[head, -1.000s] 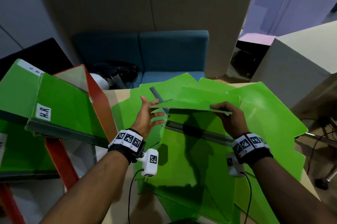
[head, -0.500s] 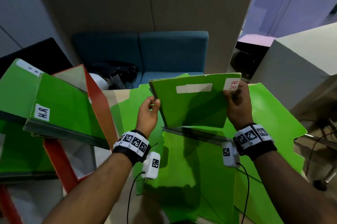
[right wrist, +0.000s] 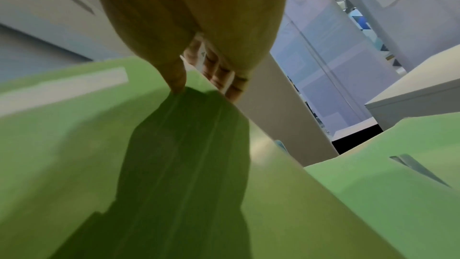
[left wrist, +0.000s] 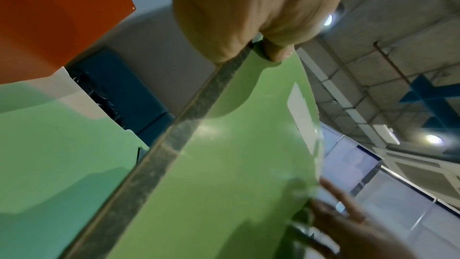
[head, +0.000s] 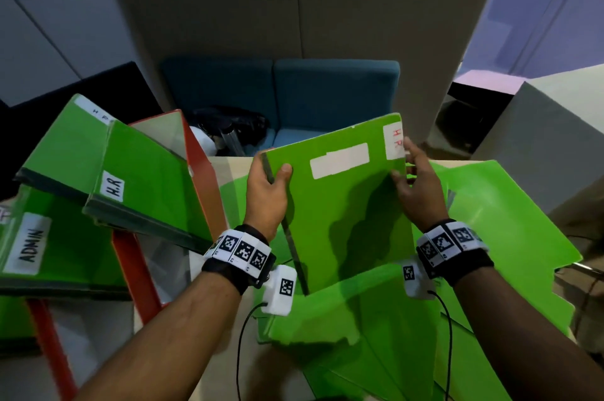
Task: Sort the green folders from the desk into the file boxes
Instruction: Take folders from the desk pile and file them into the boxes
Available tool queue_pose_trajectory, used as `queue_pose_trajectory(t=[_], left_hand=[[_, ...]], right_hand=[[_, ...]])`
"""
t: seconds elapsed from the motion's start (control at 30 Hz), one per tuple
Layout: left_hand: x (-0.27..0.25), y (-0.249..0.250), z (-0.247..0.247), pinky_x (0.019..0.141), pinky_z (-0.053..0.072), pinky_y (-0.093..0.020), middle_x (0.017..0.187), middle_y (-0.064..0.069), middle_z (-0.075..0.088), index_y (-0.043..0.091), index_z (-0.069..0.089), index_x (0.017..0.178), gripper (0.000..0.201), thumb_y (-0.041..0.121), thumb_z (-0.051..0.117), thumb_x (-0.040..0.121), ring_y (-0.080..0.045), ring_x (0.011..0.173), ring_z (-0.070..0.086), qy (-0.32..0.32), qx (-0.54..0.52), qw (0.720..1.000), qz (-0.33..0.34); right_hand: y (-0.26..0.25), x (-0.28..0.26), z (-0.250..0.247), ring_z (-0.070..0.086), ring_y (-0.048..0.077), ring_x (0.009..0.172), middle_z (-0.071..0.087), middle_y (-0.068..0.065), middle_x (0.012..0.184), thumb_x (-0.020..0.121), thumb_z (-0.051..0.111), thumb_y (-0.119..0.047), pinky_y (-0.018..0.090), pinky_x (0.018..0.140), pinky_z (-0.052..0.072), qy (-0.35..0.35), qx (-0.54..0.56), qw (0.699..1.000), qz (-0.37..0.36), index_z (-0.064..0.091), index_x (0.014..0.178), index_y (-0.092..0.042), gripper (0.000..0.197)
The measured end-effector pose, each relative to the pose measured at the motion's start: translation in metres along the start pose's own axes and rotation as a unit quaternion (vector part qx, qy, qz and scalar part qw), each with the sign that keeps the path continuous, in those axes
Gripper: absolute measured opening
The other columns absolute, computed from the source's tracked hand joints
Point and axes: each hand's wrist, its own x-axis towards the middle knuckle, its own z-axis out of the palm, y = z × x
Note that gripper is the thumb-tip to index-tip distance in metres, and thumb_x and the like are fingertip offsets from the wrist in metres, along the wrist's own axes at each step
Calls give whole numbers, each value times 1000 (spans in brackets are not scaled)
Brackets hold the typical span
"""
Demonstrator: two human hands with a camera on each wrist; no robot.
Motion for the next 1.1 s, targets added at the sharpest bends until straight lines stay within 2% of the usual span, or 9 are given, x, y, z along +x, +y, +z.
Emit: queue_pose_trajectory(t=[0.07,0.17,0.27,0.4,0.47,0.63,0.77,0.93,1.1], left_hand=[[0,10,-6,86,43,-22,96,11,57,8,51,114,19,8,56,95,9,85,54,42,-15,999,22],[5,25,-24,88,40,-13,98,14,51,6,50,120,26,9,57,95,6,89,48,128,-26,991,30],[10,33,-47,106,42,-35,124,4,53,38,49,117,36,15,60,93,-10,120,49,156,-54,985,45],[10,52,-69,114,31,-41,131,-1,45,29,44,119,43,0,56,91,-19,130,40,209,-74,970,100],[11,67,-81,111,33,-45,122,-2,46,22,43,115,38,-3,55,89,-22,123,44,244,-69,957,140],[24,90,-144,98,41,-26,110,2,42,17,38,113,34,-2,51,89,-10,107,47,315,-32,922,222],[31,100,-196,97,35,-17,110,3,41,11,36,115,33,-1,51,89,3,105,46,355,6,903,243],[30,102,-257,106,36,-25,118,-5,43,10,36,118,36,1,51,87,-8,113,47,434,8,864,255],[16,87,-279,103,40,-31,112,-2,43,12,37,111,31,-2,50,87,-10,109,48,430,42,872,230]], right_hand=[[8,-3,14,47,26,124,48,11,139,85,64,-4,40,106,40,-56,-36,997,26,30,148,-17,72],[10,-14,35,37,33,132,41,19,141,84,69,-12,43,113,29,-97,-98,988,68,19,151,-9,83],[-13,-26,57,15,29,145,15,16,157,82,73,-30,42,118,16,-107,-122,986,28,13,152,-13,94],[-66,-38,95,-3,24,147,-4,8,159,79,73,-40,39,117,10,-179,-61,975,-119,15,152,-21,95],[-94,-46,114,-2,23,147,-4,4,159,78,72,-44,39,117,12,-228,-27,955,-188,16,151,-23,95],[-143,-50,160,3,23,148,-1,0,161,84,64,-46,56,112,27,-267,-31,910,-316,23,150,-28,80],[-185,-51,197,-2,17,148,-7,-6,160,86,64,-44,56,112,29,-312,-38,892,-326,12,150,-34,84],[-226,-67,239,0,11,147,-8,-11,160,92,57,-39,52,115,24,-349,-51,869,-346,13,151,-33,74],[-235,-93,272,19,11,144,-1,-18,159,94,53,-42,39,114,28,-439,-18,852,-285,16,150,-32,68]])
